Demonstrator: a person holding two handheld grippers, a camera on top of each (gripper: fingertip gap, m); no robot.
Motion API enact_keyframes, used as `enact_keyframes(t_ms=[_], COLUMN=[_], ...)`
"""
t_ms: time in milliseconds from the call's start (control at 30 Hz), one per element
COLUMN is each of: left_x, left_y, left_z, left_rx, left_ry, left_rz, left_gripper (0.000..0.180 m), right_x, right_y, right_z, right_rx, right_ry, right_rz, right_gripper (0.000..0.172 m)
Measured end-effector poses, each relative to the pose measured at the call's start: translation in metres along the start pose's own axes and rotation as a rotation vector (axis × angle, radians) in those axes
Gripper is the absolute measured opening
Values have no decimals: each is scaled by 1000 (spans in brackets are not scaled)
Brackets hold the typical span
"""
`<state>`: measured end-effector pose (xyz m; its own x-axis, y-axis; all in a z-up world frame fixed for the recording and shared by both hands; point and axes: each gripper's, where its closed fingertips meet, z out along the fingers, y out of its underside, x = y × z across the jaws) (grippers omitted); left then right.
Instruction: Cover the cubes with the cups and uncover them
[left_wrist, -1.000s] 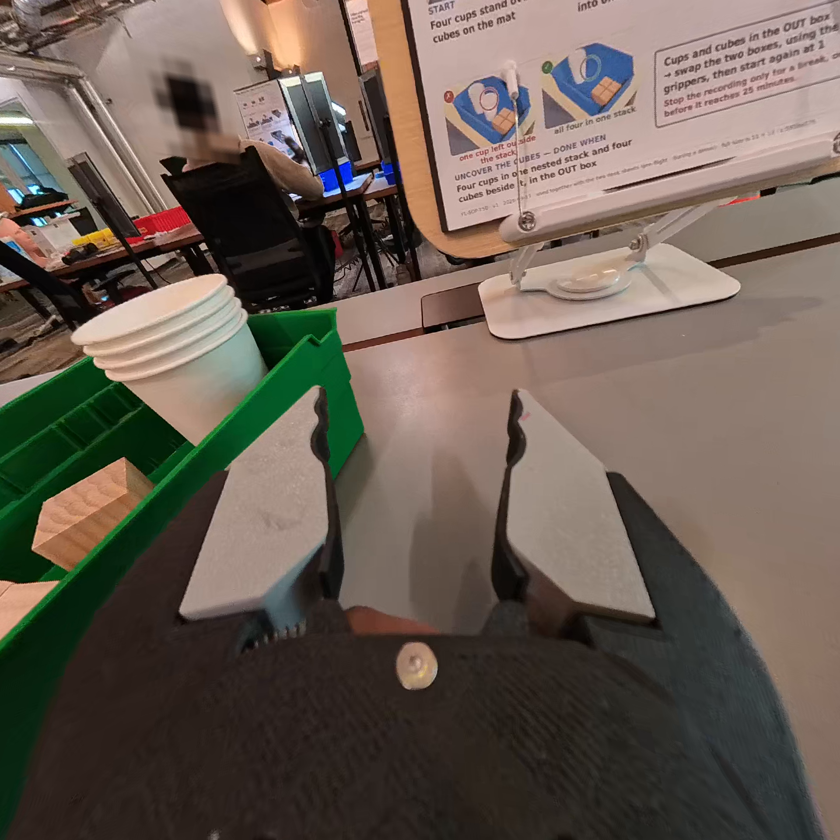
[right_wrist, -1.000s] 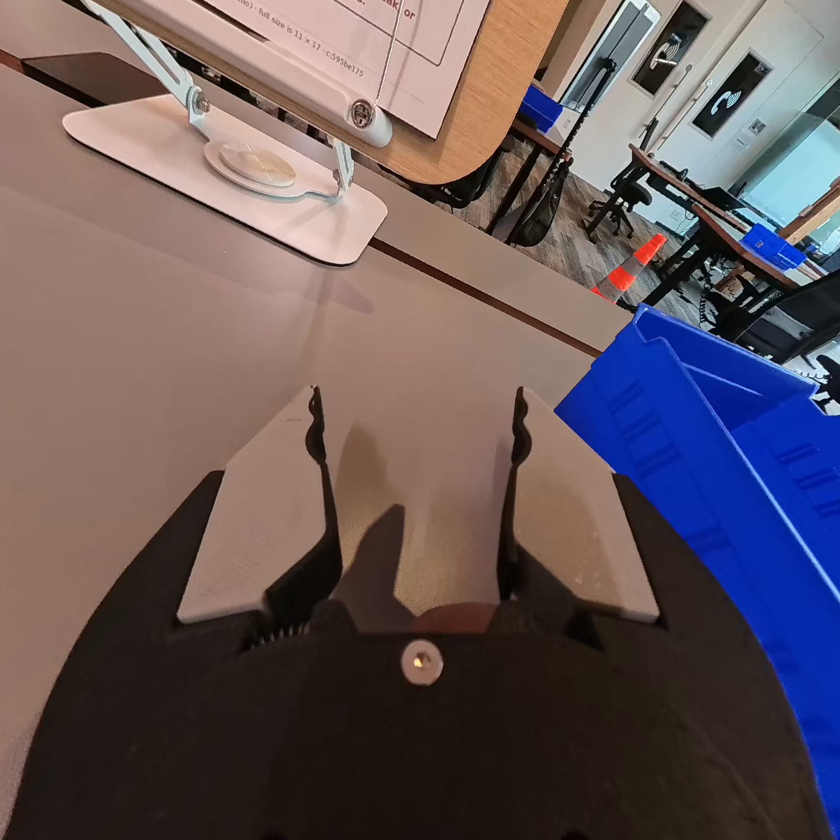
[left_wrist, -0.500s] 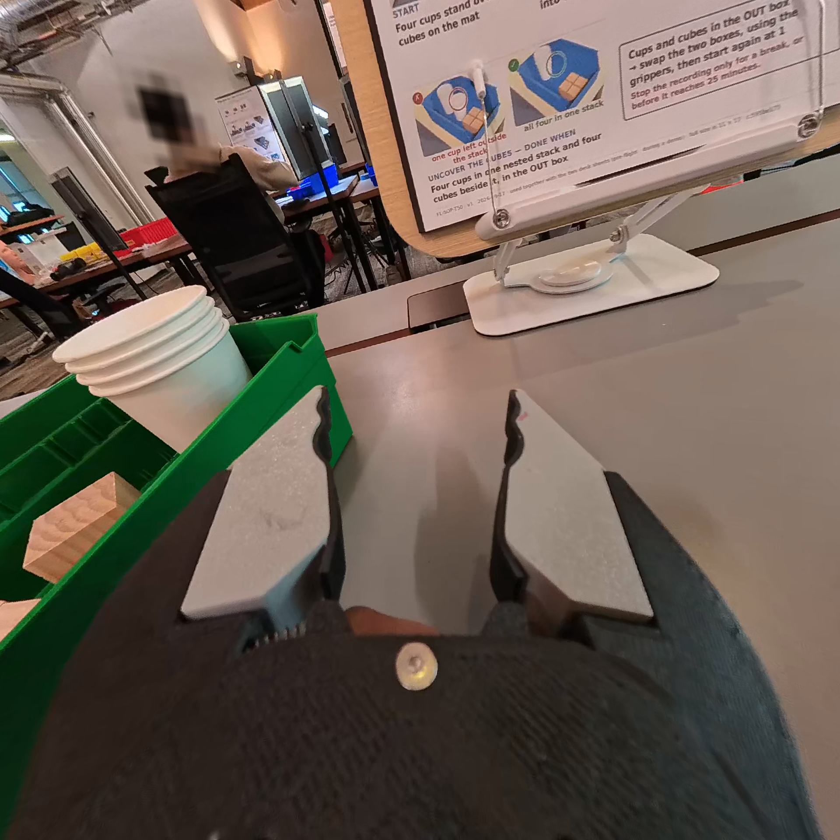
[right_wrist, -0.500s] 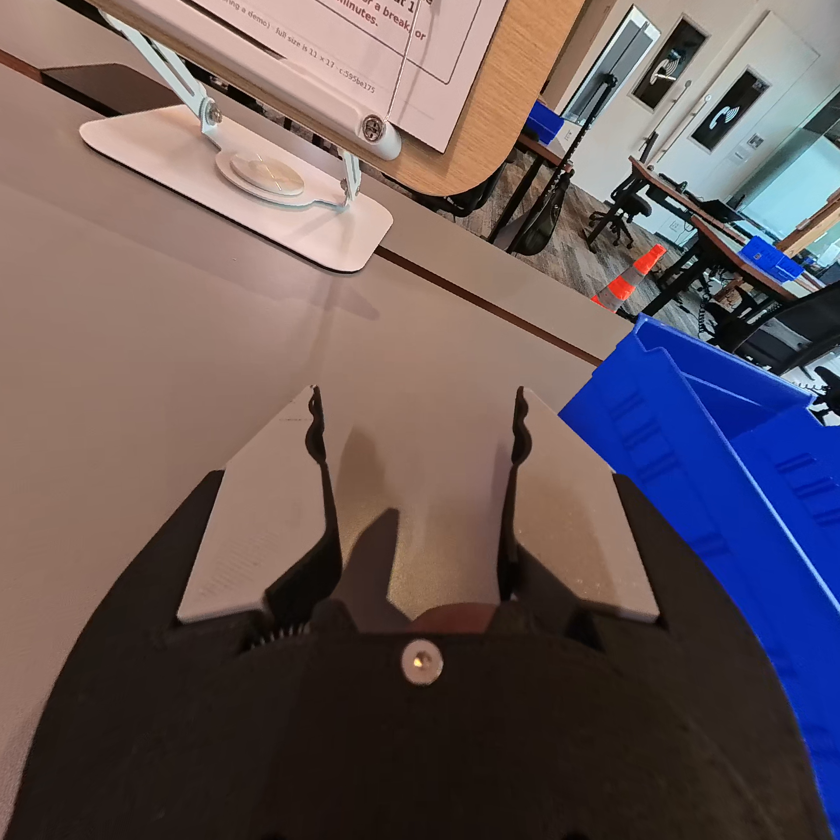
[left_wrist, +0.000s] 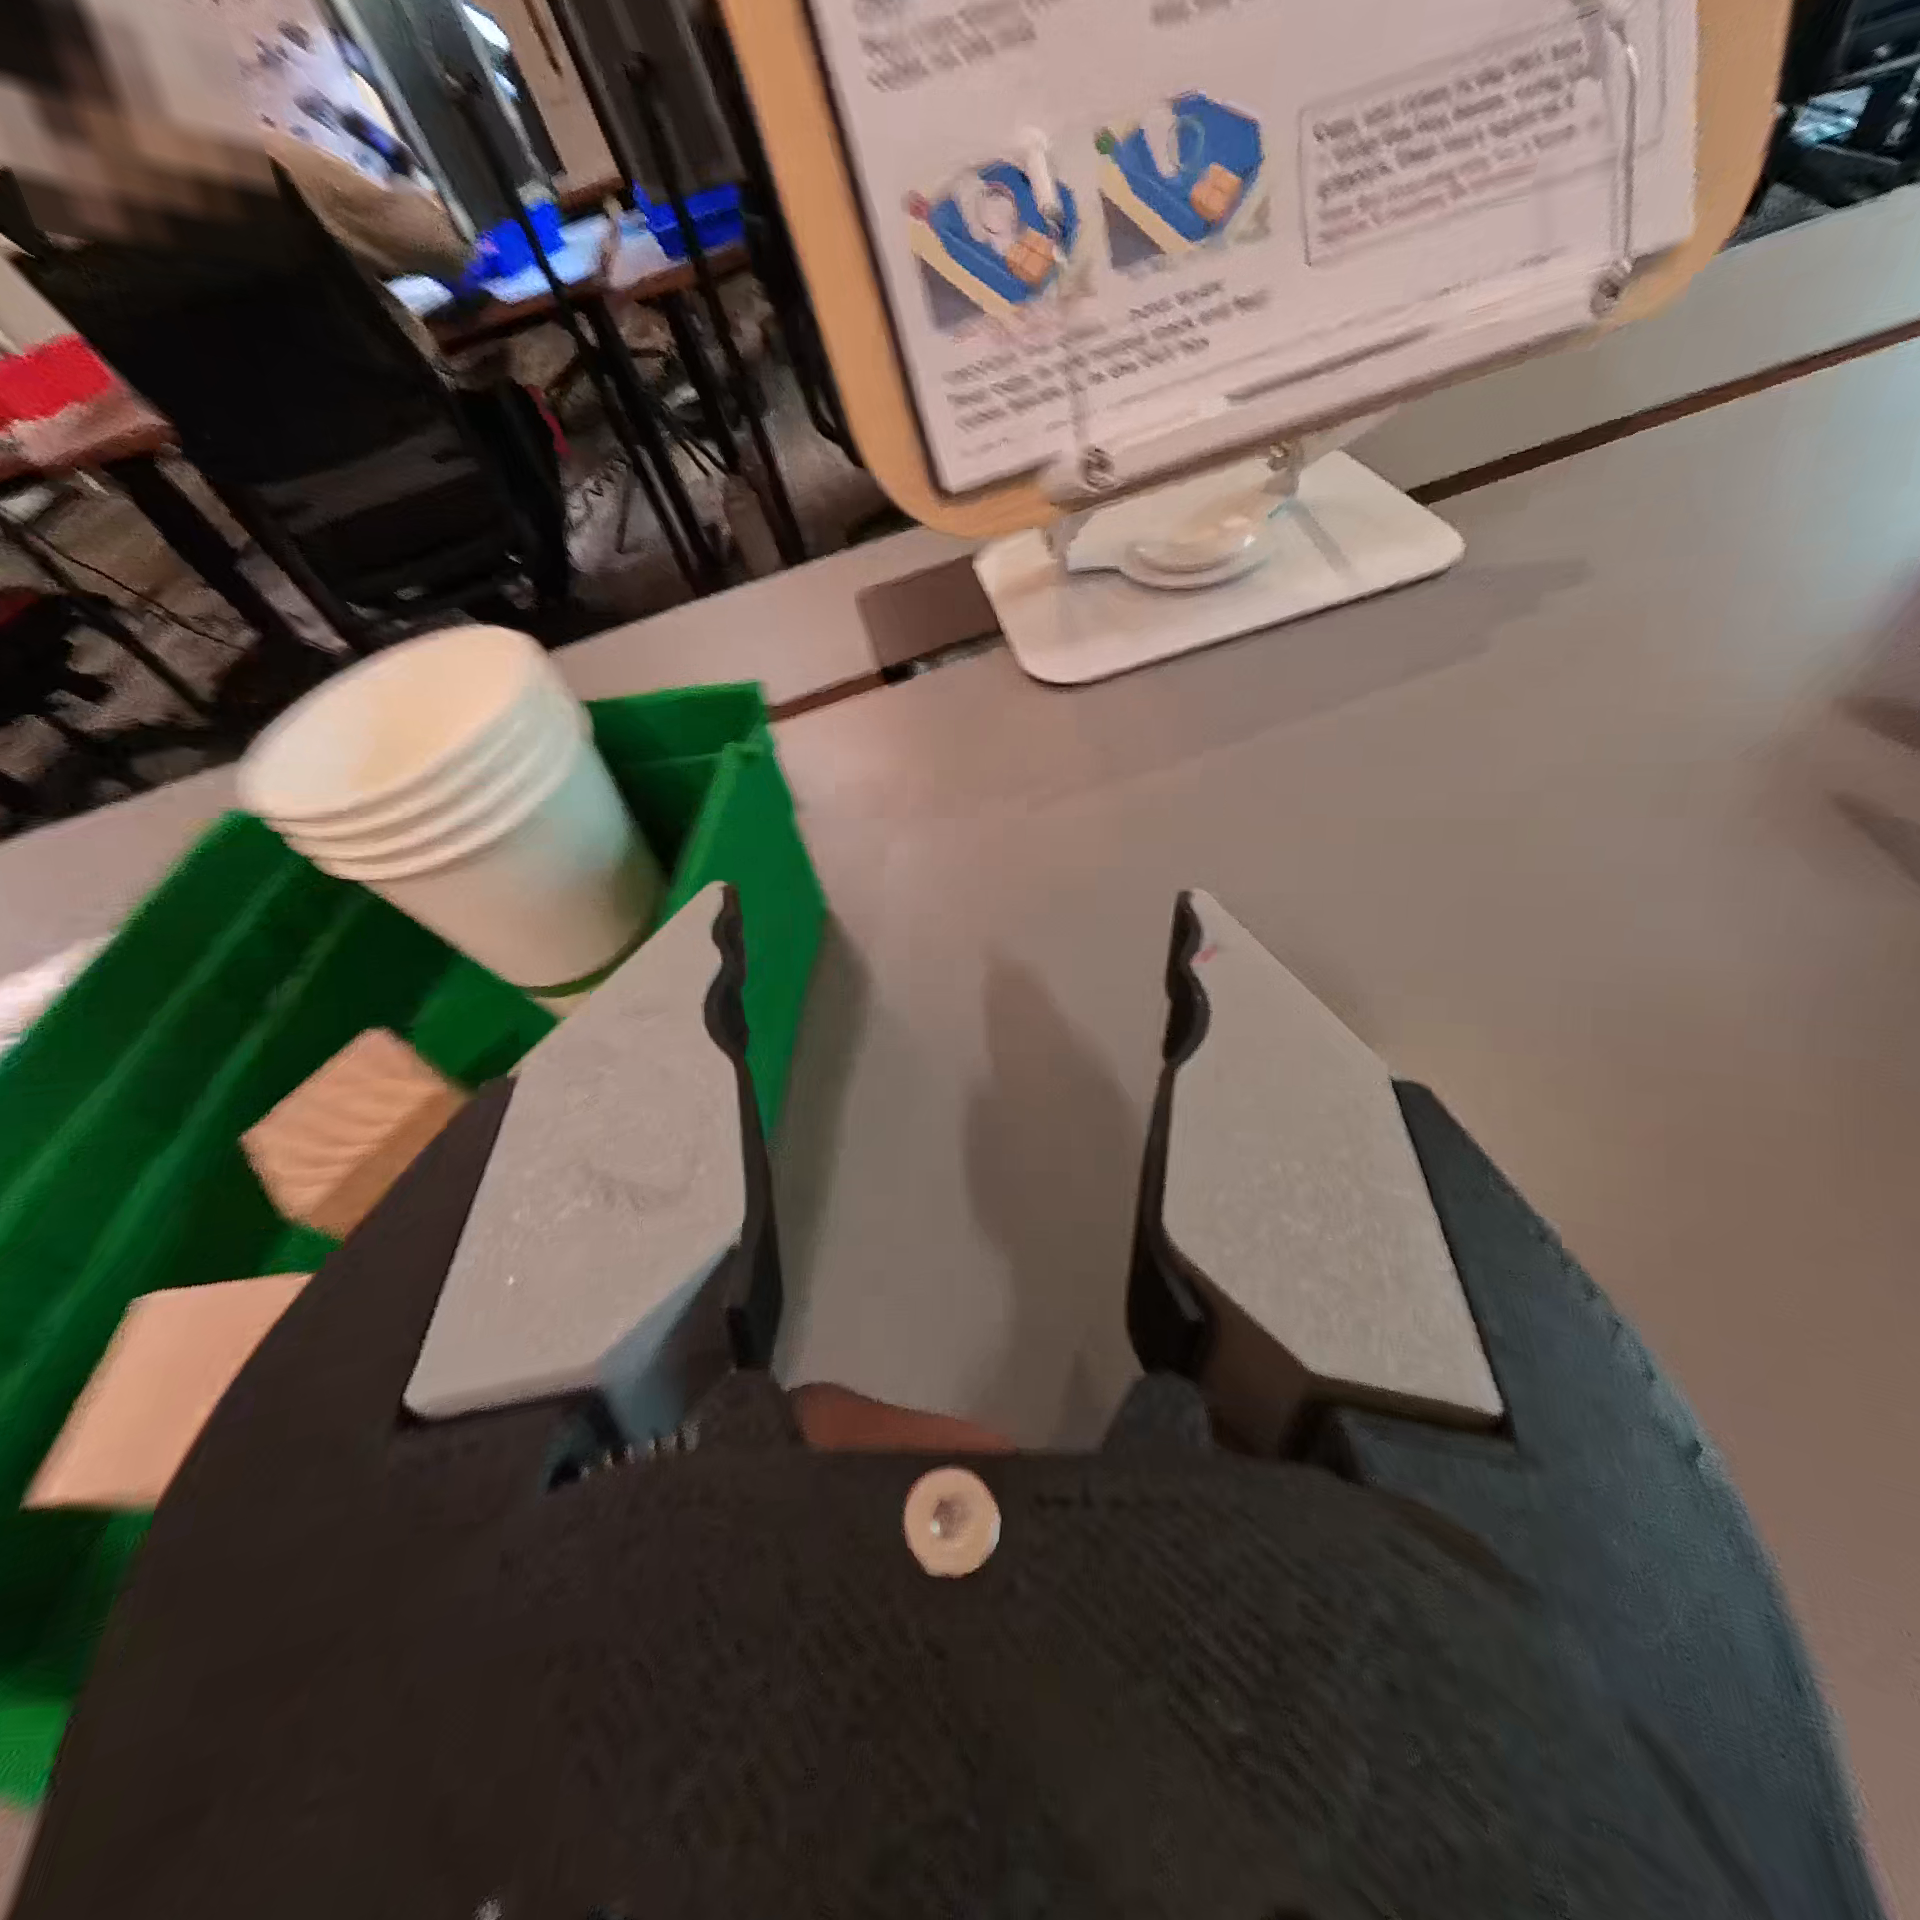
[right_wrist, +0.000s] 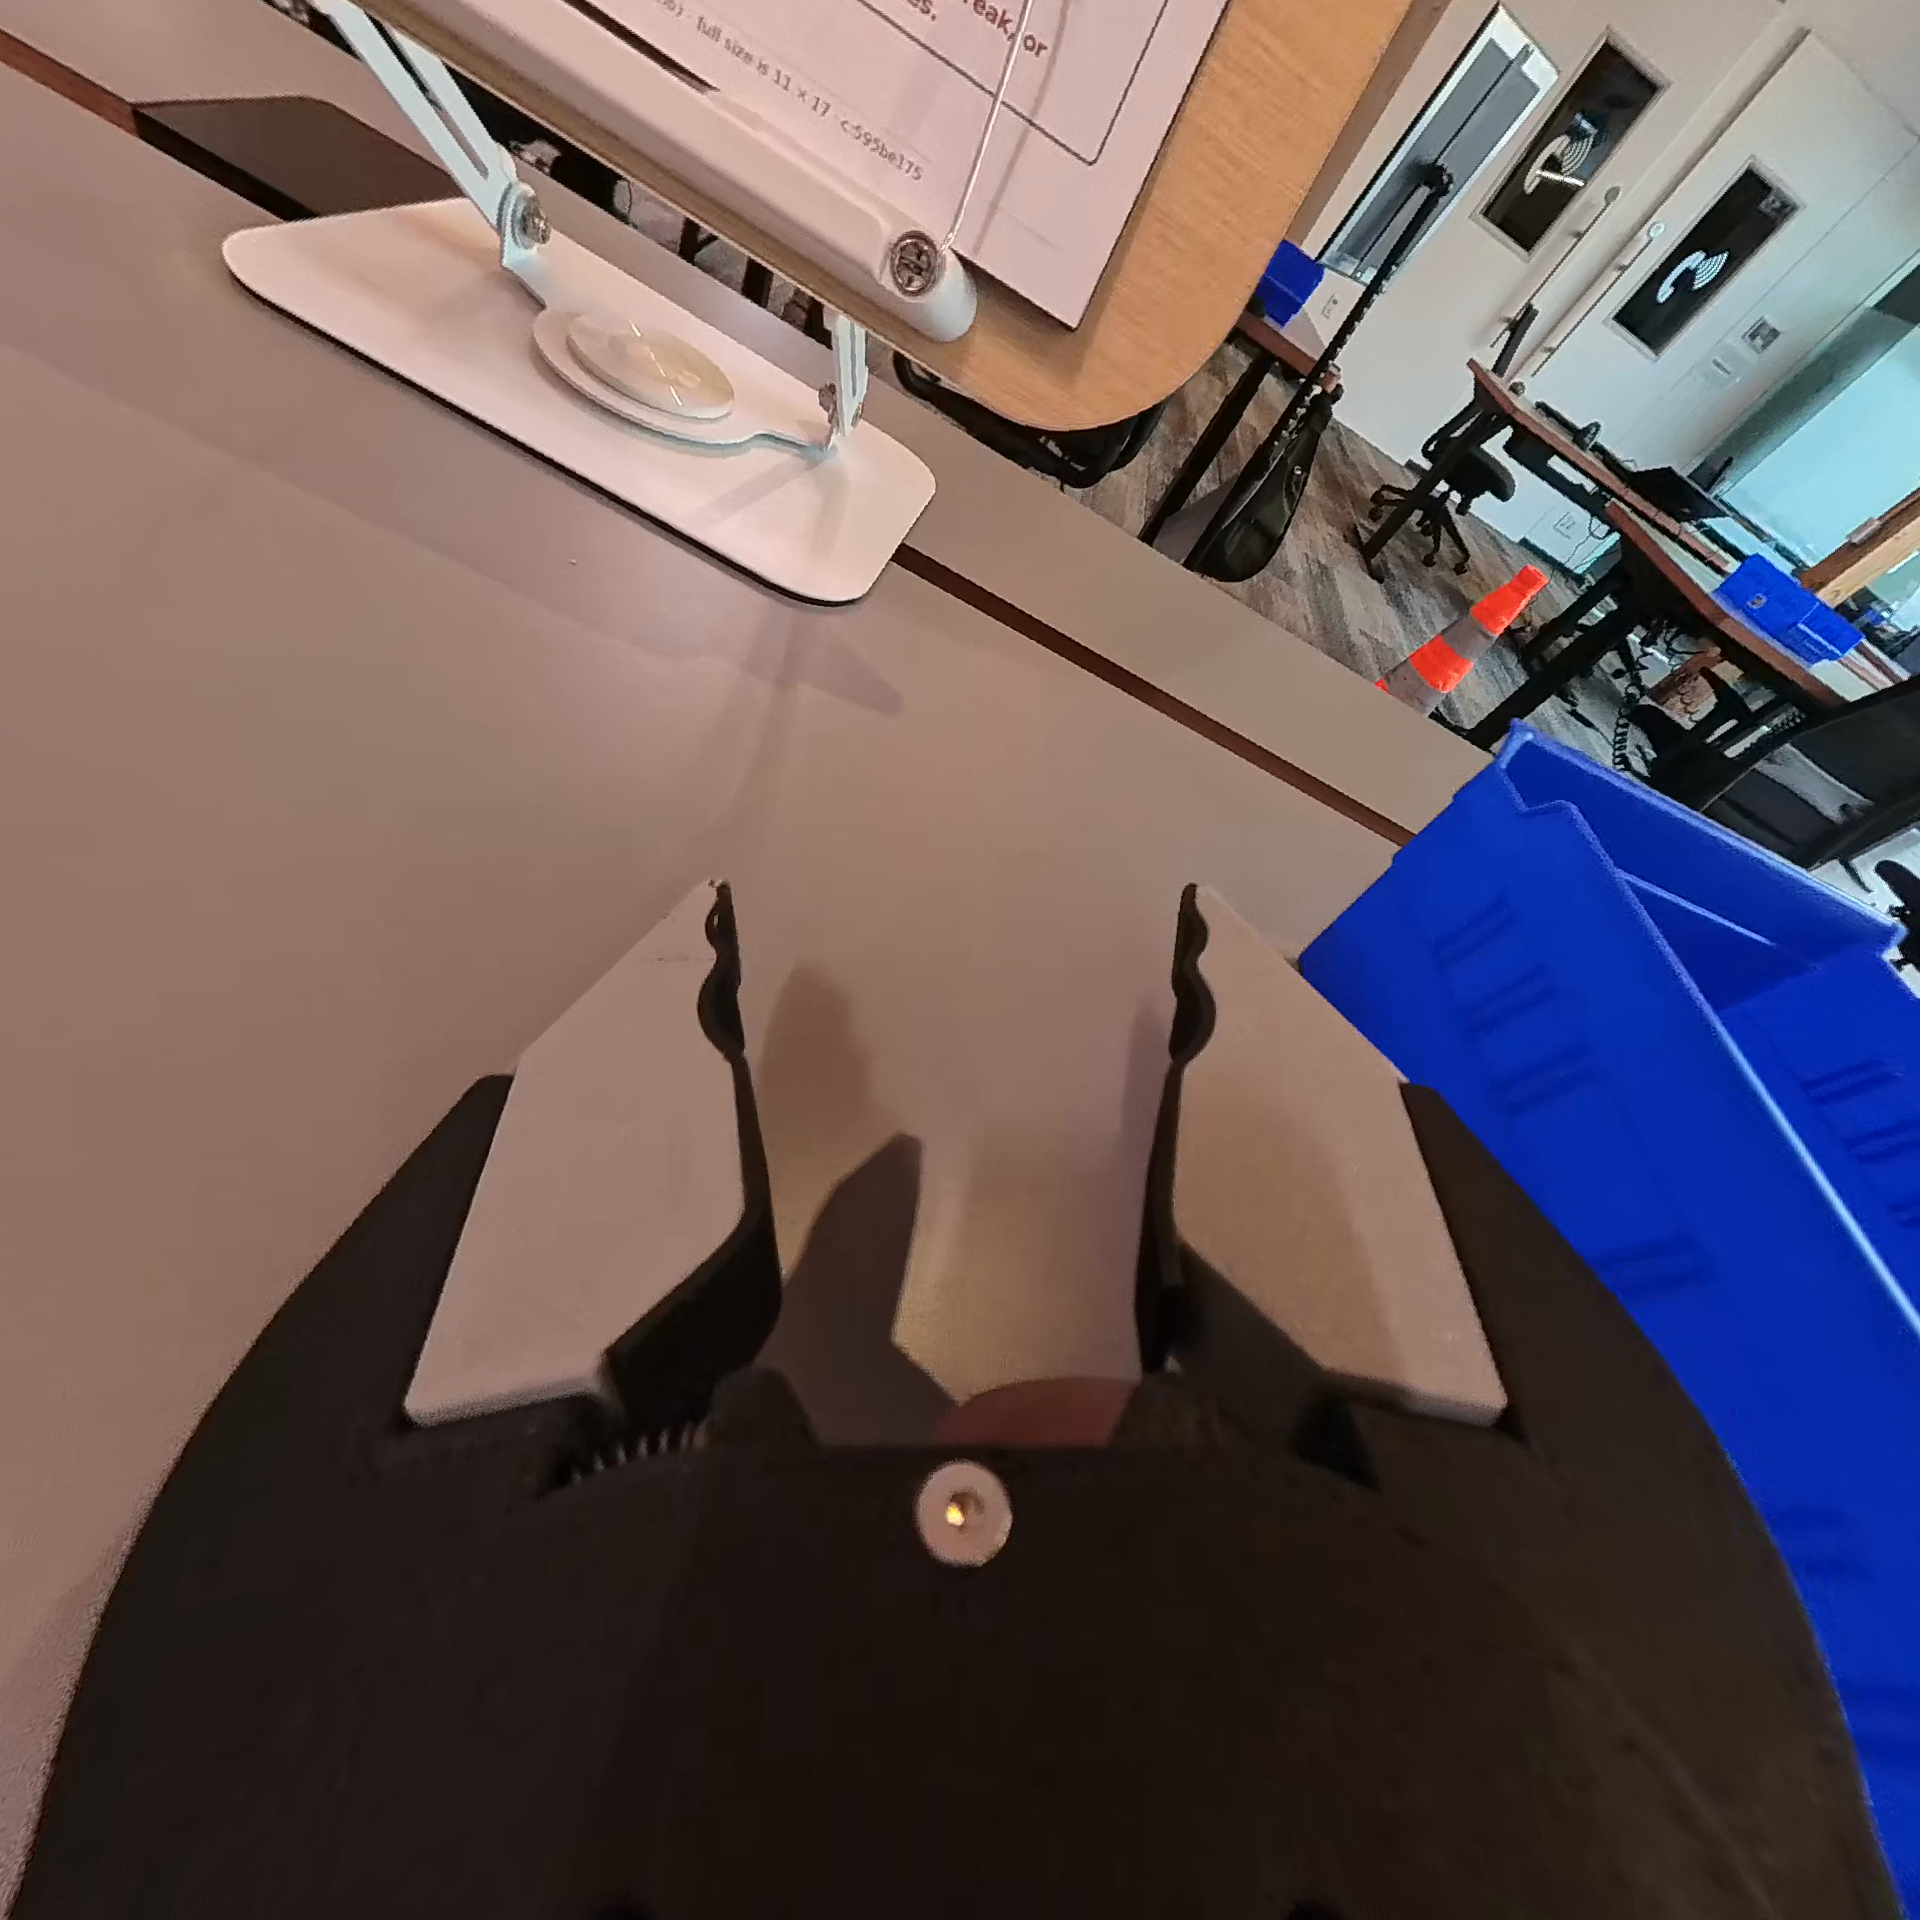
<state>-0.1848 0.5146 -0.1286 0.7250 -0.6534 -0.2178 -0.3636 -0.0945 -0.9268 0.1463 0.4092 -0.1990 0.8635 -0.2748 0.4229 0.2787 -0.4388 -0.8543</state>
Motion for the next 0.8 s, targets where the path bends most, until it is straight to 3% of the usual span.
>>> enact_keyframes(t_ms=[167, 267, 367, 467, 500, 533, 600, 633, 667, 767, 800], left_x=[-87, -121, -115, -90, -75, -67, -60, -62, -58, -29, -28], left_y=[-21, 18, 67, 79, 81, 84, 99, 96, 94, 79, 70], left_z=[-55, -63, -77, -88, -89, -86, -69, -61, -55, -46, -43], left_rx=[74, -138, -326, -259, -249, -252, -304, -268, -260, -271, -253], left_ry=[-45, 9, 136, 241, 301, 316, 267, 216, 211, 354, 365], left_rz=[-117, -120, -69, -63, -88, -105, -69, -33, -25, -128, -136], left_gripper=[72, 71, 55, 23, 24, 40, 52, 38, 37, 67, 62], right_x=[-5, -6, -5, -4, -3, -3, -2, -2, -2, -1, -1], right_y=[-2, -2, -2, -1, -1, -1, -1, -1, -1, 0, 0], right_z=[-1, -3, -3, -2, -2, -2, -2, -3, -3, -5, -5], right_rx=[5, 4, 3, 0, -2, -1, 2, 4, 5, 6, 7], right_ry=[-3, -4, 0, 1, 2, 5, 12, 15, 18, 22, 21], right_rz=[-15, -8, -1, 3, 3, 2, -1, -4, -7, -13, -14], right_gripper=[82, 81, 81, 81, 81, 81, 81, 81, 81, 81, 81])
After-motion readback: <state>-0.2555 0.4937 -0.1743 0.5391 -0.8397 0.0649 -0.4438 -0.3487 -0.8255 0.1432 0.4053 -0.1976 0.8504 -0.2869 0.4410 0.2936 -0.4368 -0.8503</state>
